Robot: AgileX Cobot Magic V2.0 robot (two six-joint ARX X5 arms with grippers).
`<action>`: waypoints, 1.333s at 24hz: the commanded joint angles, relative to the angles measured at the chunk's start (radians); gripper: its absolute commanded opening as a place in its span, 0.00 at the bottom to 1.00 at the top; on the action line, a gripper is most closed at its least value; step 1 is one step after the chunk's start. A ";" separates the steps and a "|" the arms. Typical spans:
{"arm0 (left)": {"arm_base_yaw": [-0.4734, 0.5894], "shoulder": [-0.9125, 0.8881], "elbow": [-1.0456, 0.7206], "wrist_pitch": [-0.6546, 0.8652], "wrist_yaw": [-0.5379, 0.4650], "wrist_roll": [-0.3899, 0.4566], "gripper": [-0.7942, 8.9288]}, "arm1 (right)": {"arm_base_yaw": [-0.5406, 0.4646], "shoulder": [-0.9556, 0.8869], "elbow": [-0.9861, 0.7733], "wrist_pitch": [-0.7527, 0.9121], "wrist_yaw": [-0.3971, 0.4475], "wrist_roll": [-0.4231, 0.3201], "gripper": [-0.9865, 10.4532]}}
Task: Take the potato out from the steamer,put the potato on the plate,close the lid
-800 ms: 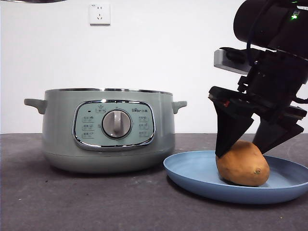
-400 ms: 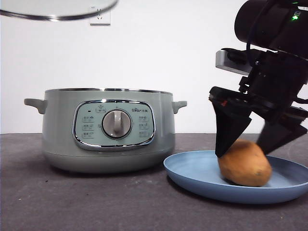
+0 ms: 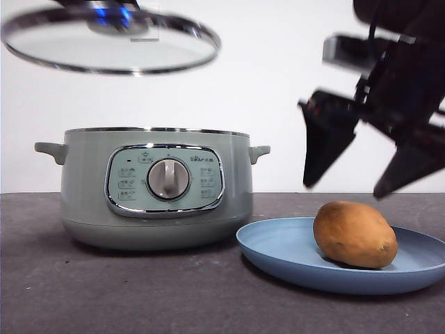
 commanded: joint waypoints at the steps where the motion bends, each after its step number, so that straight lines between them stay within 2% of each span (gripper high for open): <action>1: -0.011 0.037 0.011 0.087 0.008 0.025 0.07 | -0.004 -0.070 0.005 -0.003 0.004 0.006 0.66; 12: -0.022 0.199 0.011 0.214 0.003 0.031 0.07 | -0.004 -0.413 0.005 -0.075 0.007 0.022 0.66; 16: -0.022 0.251 0.011 0.225 0.004 0.031 0.07 | -0.004 -0.513 0.005 -0.096 0.060 0.021 0.66; 25: -0.036 0.303 0.010 0.201 0.000 0.031 0.07 | -0.005 -0.550 0.005 -0.131 0.084 0.021 0.66; 29: -0.047 0.304 0.010 0.180 -0.046 0.030 0.07 | -0.005 -0.550 0.005 -0.131 0.083 0.021 0.66; 31: -0.046 0.304 0.010 0.160 -0.046 0.027 0.14 | -0.005 -0.550 0.005 -0.132 0.080 0.021 0.66; 32: -0.046 0.304 0.010 0.154 -0.046 0.026 0.29 | -0.005 -0.550 0.005 -0.132 0.080 0.021 0.66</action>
